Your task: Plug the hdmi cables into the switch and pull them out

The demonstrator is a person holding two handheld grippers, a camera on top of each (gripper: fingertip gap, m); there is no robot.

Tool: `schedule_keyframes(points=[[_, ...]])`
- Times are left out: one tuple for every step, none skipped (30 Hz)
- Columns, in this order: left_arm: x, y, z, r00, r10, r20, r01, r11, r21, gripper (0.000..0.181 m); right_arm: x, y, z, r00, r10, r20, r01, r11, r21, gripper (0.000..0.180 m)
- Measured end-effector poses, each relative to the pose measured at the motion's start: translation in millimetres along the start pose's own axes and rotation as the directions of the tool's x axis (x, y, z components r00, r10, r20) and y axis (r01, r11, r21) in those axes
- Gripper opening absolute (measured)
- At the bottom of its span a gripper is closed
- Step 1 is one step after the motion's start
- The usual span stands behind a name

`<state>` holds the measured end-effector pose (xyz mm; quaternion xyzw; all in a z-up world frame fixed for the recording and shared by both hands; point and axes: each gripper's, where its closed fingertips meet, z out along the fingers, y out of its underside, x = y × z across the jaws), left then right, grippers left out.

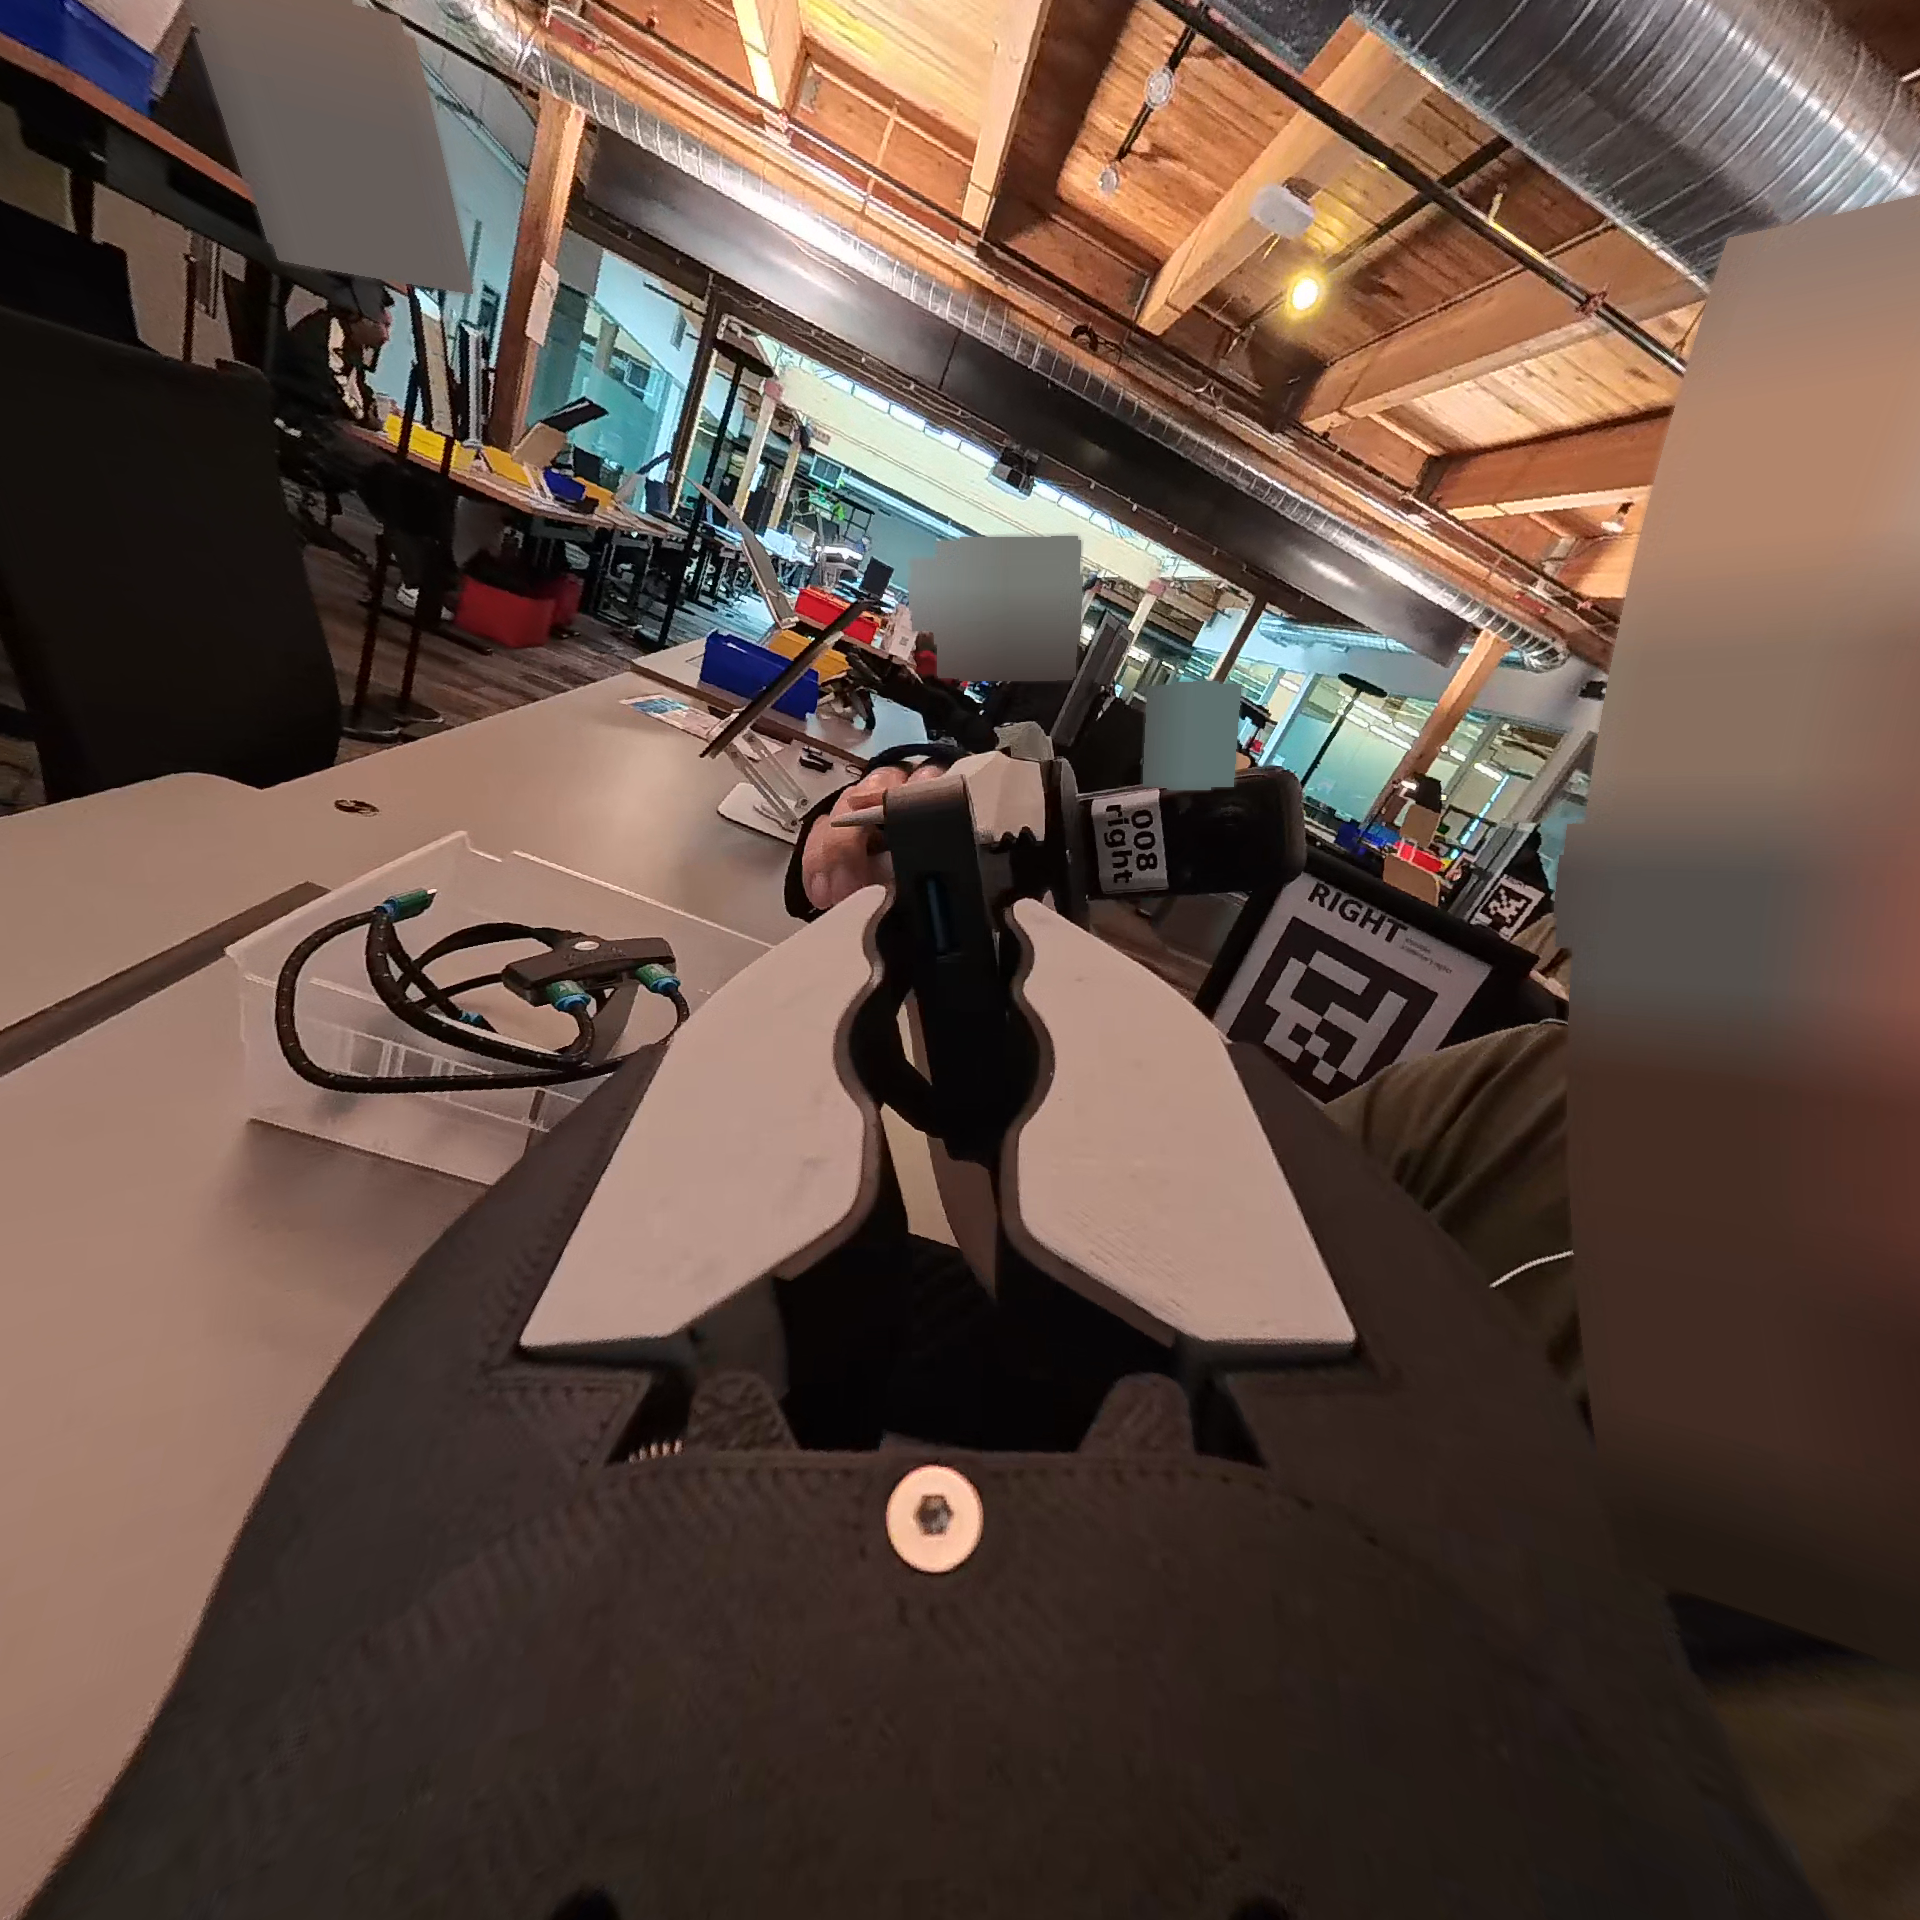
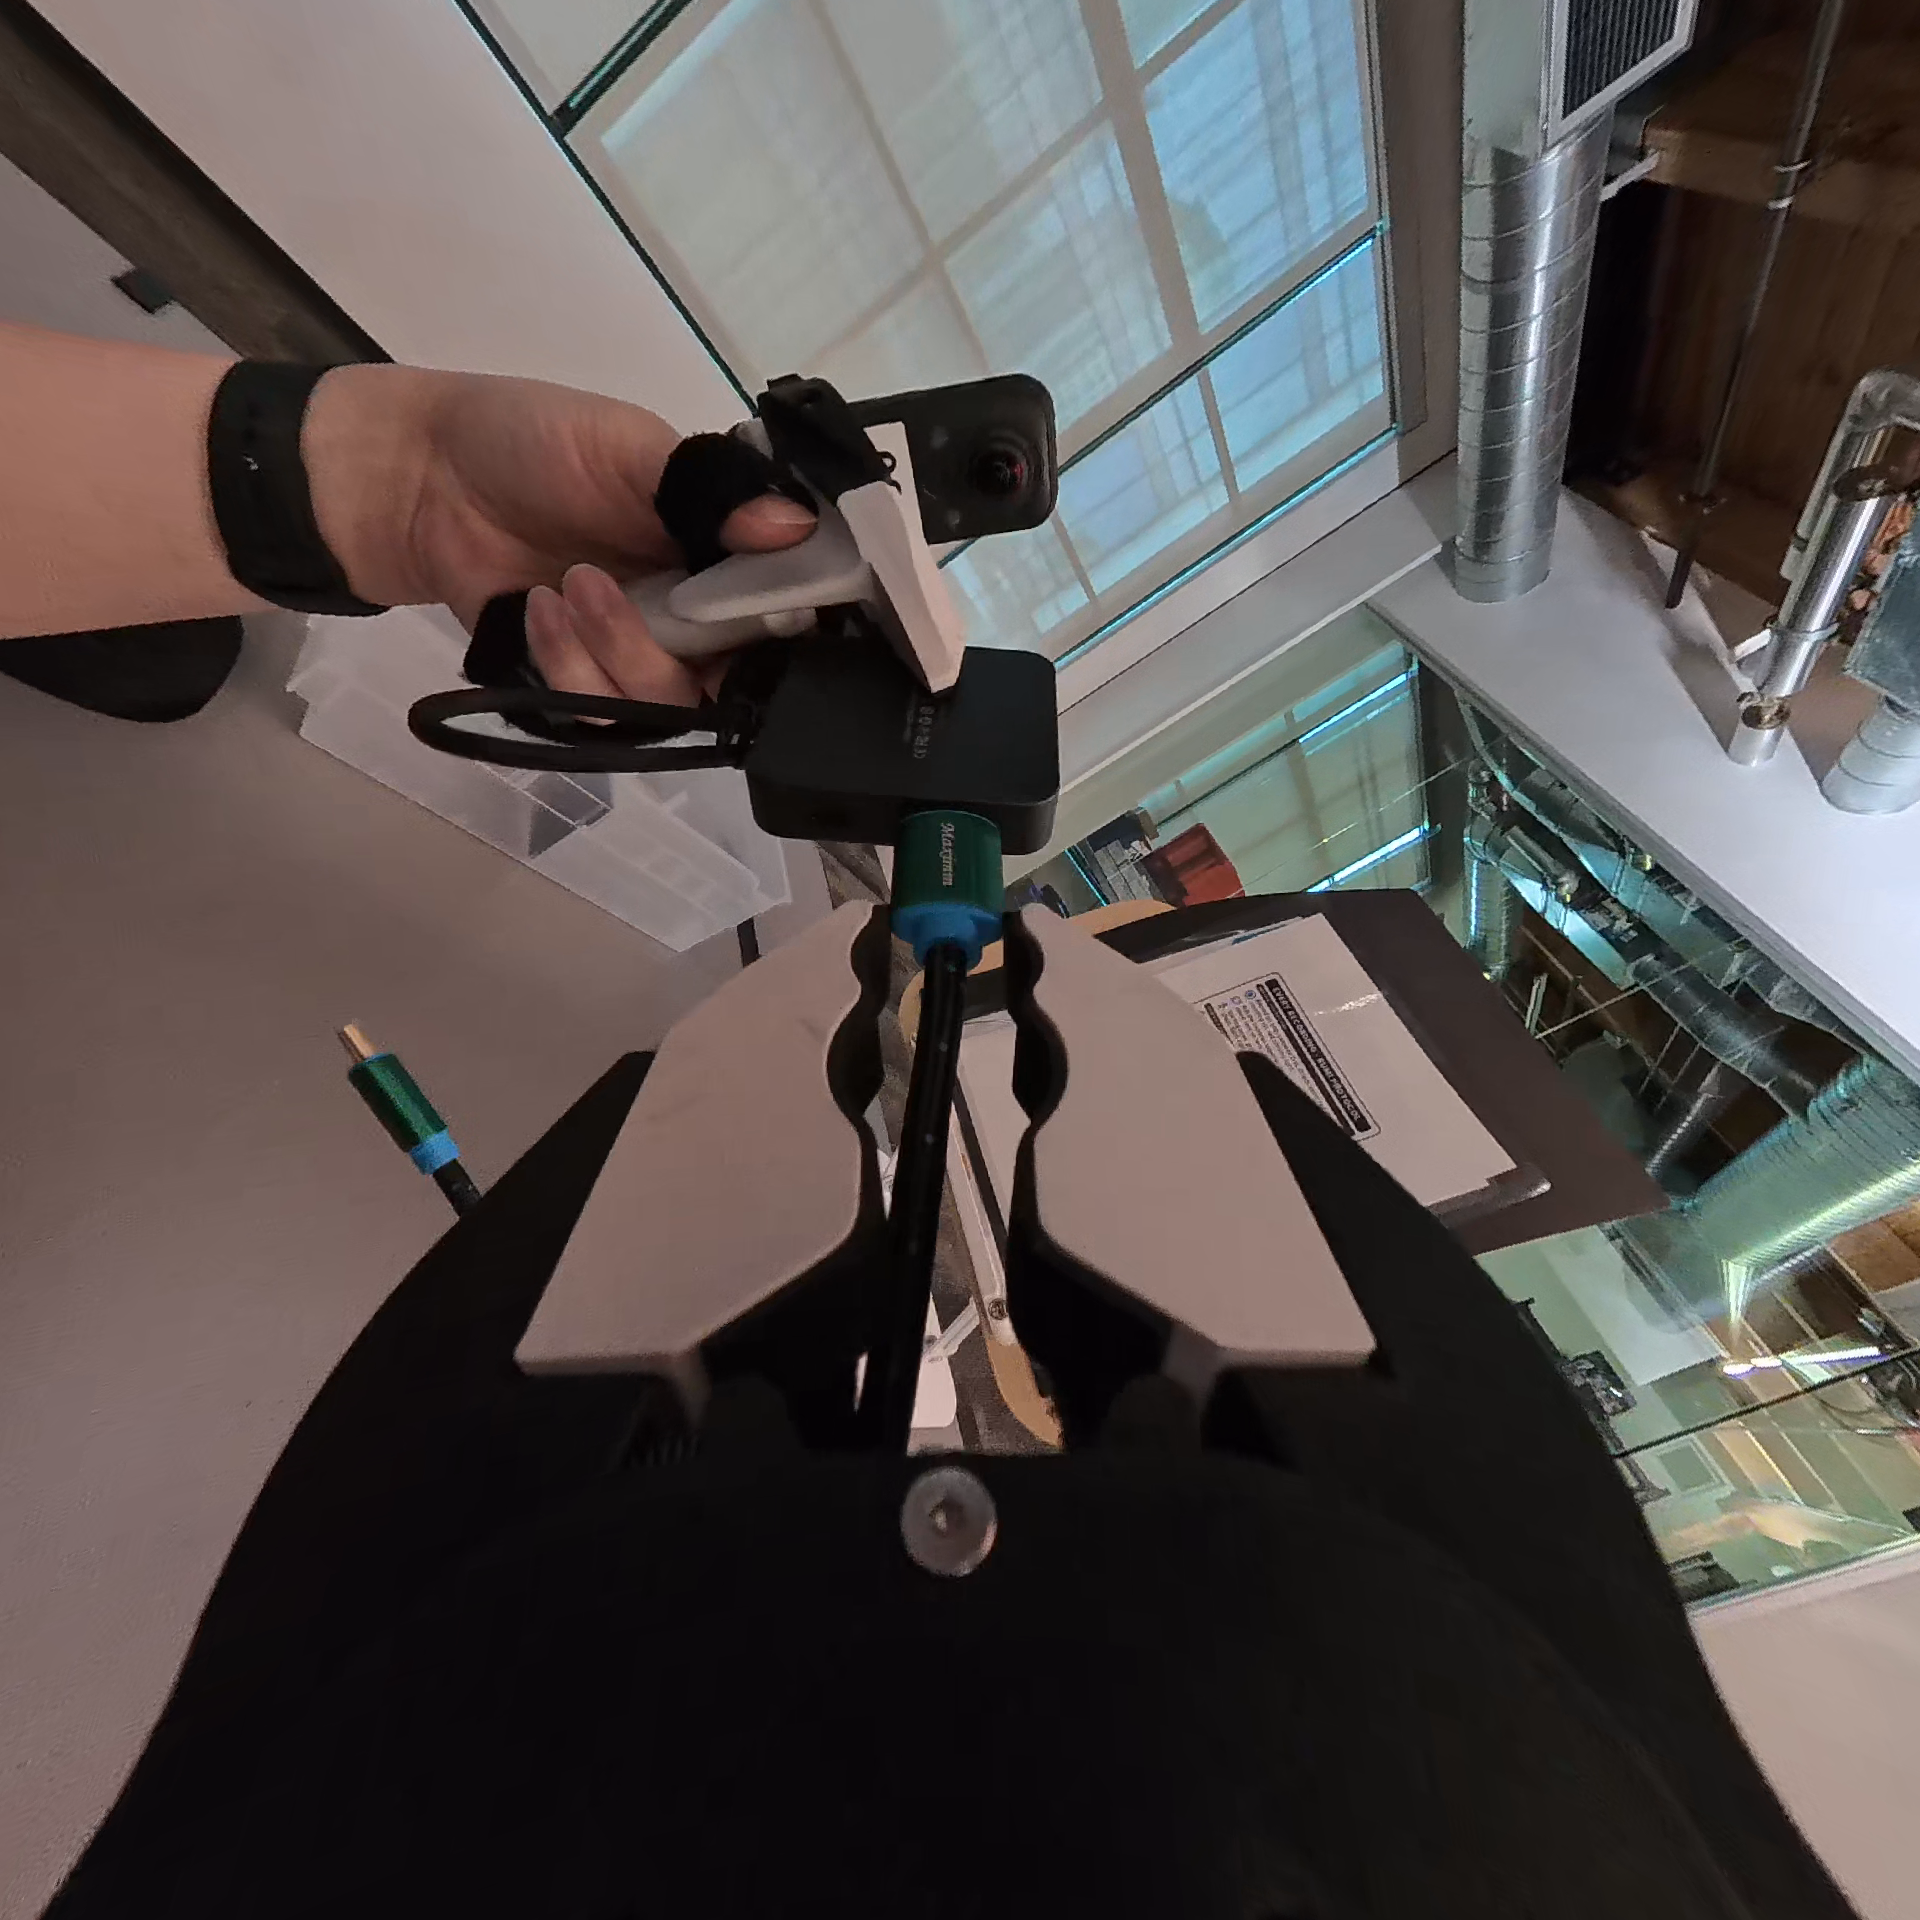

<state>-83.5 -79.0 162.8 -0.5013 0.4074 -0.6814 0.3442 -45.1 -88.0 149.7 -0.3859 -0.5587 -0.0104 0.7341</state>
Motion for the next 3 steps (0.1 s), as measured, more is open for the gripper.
schedule_keyframes(points=[[0.1,0.0,-0.2,1.000,-0.004,-0.003,0.004,1.000,0.000,0.015,-0.2,-0.4,0.1,1.000,0.001,0.001,-0.001,1.000,0.003,0.021],[-0.4,0.2,-0.4,1.000,-0.007,-0.004,0.007,1.000,-0.001,0.015,-0.4,0.1,0.4,1.000,0.008,0.006,-0.008,1.000,-0.002,0.021],[-1.1,0.1,-0.6,1.000,-0.008,-0.003,0.008,1.000,0.000,0.015,-0.2,0.9,0.9,1.000,0.021,0.010,-0.021,1.000,-0.011,0.021]])
